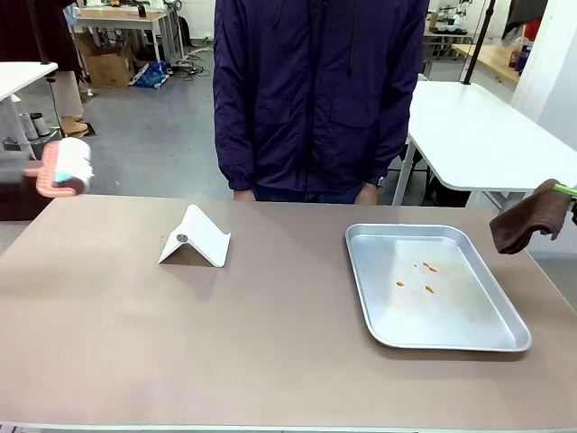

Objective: Clean the surface of the table.
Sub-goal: If a person points to the right, clean the right side of the table with your right hand, and if they point to the left, clean the left side with your left hand.

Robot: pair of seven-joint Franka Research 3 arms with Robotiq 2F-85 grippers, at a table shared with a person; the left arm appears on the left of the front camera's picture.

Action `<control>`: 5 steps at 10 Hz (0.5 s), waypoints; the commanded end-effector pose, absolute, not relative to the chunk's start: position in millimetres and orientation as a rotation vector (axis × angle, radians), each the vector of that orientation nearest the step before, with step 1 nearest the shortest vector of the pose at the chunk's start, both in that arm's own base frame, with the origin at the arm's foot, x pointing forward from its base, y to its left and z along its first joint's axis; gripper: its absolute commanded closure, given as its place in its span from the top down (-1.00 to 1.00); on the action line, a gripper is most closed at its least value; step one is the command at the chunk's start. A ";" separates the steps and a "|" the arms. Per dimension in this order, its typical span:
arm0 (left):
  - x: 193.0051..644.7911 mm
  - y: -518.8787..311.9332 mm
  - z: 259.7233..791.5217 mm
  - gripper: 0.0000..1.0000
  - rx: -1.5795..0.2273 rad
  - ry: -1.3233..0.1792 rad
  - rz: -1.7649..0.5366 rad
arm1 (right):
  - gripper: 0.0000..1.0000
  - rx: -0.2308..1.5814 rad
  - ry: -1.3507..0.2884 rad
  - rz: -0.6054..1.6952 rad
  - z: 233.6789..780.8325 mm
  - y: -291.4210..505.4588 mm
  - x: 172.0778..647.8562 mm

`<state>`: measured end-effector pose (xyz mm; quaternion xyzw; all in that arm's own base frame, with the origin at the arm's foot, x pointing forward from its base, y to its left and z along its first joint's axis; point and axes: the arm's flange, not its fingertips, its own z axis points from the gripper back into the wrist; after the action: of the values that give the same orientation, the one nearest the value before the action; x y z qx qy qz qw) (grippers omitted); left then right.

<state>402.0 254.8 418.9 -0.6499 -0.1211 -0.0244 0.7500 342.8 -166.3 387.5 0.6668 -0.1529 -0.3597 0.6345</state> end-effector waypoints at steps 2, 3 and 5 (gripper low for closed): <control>374.6 288.6 417.9 -0.55 -1.447 -0.199 -0.082 | -0.91 1.532 -0.346 -0.803 391.3 -168.0 340.0; 364.5 297.9 413.6 -0.55 -1.443 -0.172 -0.070 | -0.91 1.532 -0.346 -0.803 391.3 -168.0 340.0; 347.9 314.5 397.8 -0.55 -1.479 -0.165 -0.048 | -0.91 1.532 -0.346 -0.803 391.3 -168.0 340.0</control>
<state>351.8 306.8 401.5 -0.6645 -0.0711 -0.0088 0.7439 342.8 -166.3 387.6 0.6668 -0.1529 -0.3597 0.6345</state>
